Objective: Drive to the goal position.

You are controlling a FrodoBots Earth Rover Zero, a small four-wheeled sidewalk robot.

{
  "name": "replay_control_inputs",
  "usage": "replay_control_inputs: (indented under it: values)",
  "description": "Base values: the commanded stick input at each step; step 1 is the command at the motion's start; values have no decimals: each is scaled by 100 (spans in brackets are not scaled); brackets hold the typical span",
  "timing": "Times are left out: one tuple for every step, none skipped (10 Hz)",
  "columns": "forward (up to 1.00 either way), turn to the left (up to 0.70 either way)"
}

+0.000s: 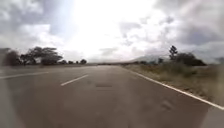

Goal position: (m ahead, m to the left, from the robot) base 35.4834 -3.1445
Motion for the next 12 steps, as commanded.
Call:
replay_control_inputs:
  values:
    - [100, 0]
    - [86, 0]
    - [38, 0]
    - [0, 0]
    - [0, 0]
    - [0, 0]
    - [0, 0]
    - [0, 0]
    - [0, 0]
    - [0, 0]
    - [0, 0]
    - [0, 0]
